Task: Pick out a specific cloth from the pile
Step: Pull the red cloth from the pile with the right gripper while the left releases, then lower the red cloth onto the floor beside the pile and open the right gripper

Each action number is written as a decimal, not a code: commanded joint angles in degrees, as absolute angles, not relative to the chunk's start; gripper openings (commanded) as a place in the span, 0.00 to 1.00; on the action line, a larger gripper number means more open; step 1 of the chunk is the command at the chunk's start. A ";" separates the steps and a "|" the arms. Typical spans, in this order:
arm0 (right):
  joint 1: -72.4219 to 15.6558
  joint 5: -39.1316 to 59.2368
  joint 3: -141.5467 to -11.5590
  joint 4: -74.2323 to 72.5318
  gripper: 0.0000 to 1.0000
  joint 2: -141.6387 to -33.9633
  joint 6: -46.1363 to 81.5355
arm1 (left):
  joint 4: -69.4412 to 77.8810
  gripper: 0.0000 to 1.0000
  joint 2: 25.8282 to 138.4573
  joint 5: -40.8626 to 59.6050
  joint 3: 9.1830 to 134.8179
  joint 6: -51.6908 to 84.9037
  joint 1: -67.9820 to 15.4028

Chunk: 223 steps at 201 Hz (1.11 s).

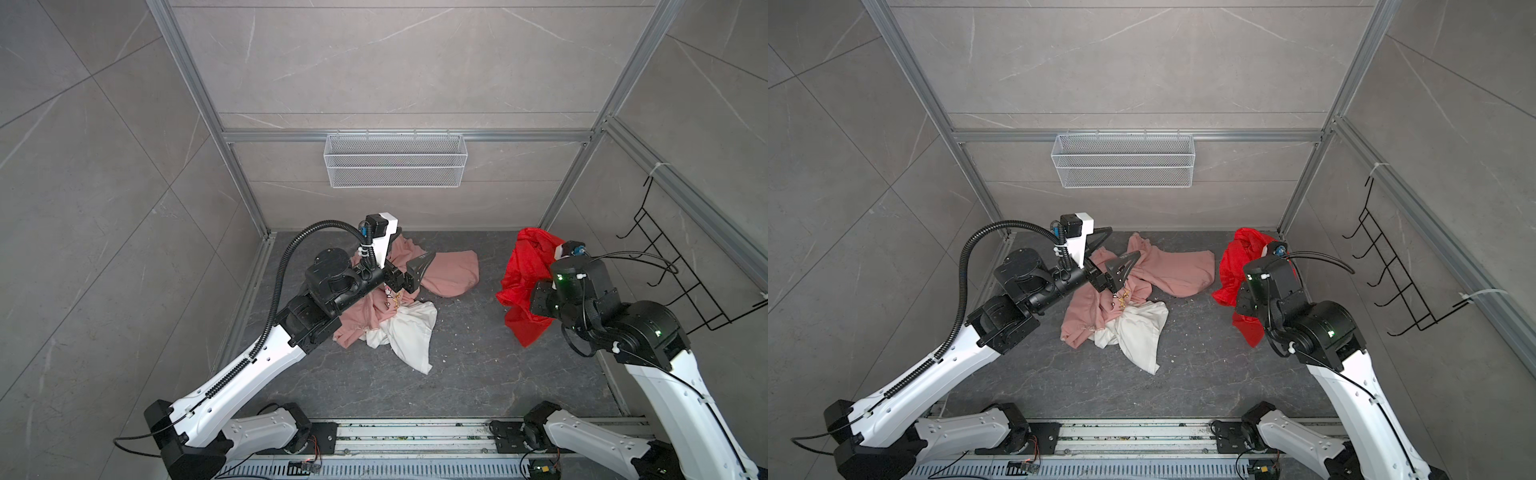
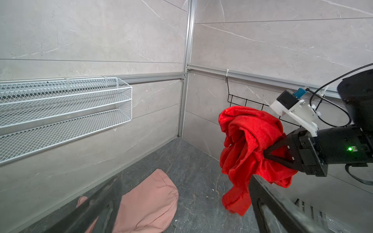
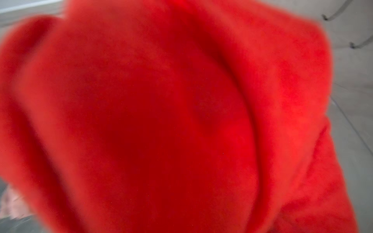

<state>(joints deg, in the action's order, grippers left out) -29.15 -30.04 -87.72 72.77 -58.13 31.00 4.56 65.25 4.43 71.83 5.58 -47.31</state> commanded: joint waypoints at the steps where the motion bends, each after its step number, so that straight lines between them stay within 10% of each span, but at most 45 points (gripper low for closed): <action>1: -28.74 -36.69 -84.24 74.97 0.00 -57.54 37.43 | 8.18 1.00 63.15 3.43 71.52 4.49 -47.29; 190: -24.50 -6.41 -42.95 48.80 0.00 -60.47 59.33 | 8.85 1.00 63.39 3.07 68.58 5.54 -45.19; 223: -23.51 -1.89 -38.74 44.22 0.23 -63.18 59.68 | 9.14 1.00 63.38 3.33 68.12 5.95 -44.68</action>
